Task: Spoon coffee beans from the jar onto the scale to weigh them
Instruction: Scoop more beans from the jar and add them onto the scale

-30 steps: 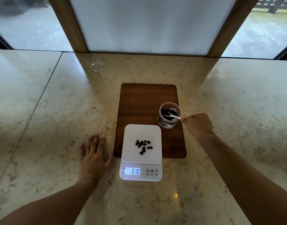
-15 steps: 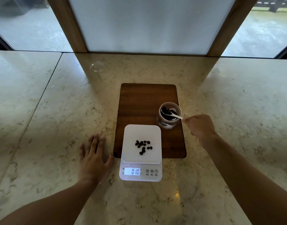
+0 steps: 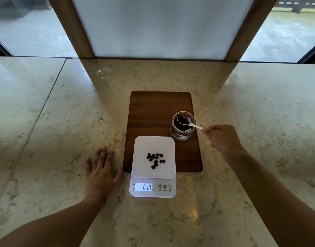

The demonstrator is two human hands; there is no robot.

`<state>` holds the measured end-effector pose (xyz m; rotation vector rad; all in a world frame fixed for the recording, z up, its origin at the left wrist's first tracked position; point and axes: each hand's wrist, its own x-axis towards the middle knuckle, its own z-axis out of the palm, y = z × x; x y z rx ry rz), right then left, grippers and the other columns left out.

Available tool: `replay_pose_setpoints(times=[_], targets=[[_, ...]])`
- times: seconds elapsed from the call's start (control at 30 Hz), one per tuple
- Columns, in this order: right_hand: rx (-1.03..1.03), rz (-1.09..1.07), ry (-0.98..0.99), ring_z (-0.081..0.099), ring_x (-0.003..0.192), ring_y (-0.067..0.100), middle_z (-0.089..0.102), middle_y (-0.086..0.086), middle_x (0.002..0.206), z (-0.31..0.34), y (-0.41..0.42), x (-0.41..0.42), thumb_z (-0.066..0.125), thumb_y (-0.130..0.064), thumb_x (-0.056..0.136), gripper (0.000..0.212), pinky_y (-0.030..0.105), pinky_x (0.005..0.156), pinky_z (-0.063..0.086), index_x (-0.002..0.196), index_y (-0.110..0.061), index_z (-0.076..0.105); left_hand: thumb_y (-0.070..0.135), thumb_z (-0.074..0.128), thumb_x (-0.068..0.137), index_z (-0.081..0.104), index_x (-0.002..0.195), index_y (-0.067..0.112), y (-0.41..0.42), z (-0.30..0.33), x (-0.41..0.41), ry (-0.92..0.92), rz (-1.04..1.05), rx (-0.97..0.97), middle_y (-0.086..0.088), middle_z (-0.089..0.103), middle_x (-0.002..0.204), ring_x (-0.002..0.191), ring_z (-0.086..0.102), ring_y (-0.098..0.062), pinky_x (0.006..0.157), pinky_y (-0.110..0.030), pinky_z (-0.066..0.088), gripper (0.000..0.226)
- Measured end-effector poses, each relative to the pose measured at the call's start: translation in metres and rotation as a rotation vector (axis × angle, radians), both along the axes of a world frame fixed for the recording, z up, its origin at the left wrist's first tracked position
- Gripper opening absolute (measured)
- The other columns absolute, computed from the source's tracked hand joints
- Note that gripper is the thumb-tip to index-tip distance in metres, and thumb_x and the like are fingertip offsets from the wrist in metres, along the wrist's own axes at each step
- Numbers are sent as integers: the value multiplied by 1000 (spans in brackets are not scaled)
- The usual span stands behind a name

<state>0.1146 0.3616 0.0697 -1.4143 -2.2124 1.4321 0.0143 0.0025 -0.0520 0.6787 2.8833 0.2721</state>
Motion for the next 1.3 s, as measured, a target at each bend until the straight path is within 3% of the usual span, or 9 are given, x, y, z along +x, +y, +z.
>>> replay_pose_setpoints(times=[0.2,0.57,0.87,1.07,1.2,1.3], targets=[[-85,139,42,50,57,15,60,1,62,10,-16,7,70,-24,89,18,36,62,43,71,-20,74,67,16,87,5,155,19,0,-2,-1,12,0,-1,-3,-3,166,151,-17,-16,123,-47,-9,85],[-160,296,-58,49,54,12,60,-5,57,-24,-58,23,70,-26,89,17,28,54,39,75,-19,76,67,19,89,8,157,22,-2,-6,-1,23,11,1,-2,0,167,151,-17,-13,123,-47,-8,82],[-79,274,-26,58,58,9,69,-6,63,-40,-65,28,72,-26,86,14,26,57,43,73,-26,75,66,21,90,10,157,22,-1,-5,0,29,12,19,-2,1,167,151,-16,-14,123,-47,-9,81],[-14,295,59,64,70,-7,69,-26,67,-40,-68,29,73,-25,86,14,17,61,42,76,-34,74,65,21,91,9,157,22,-1,-5,-1,35,10,5,-2,0,167,151,-17,-14,123,-47,-9,80],[67,316,143,65,75,-5,70,-26,69,-37,-69,30,74,-24,85,14,14,63,44,80,-37,75,65,21,90,9,157,22,-1,-4,0,30,11,0,-2,0,167,151,-18,-14,123,-47,-9,80],[99,290,213,67,76,0,72,-24,73,-36,-68,30,75,-23,84,16,20,67,49,81,-39,74,65,21,90,9,157,22,-1,-3,0,28,8,-1,-3,0,167,151,-17,-15,123,-48,-9,81]])
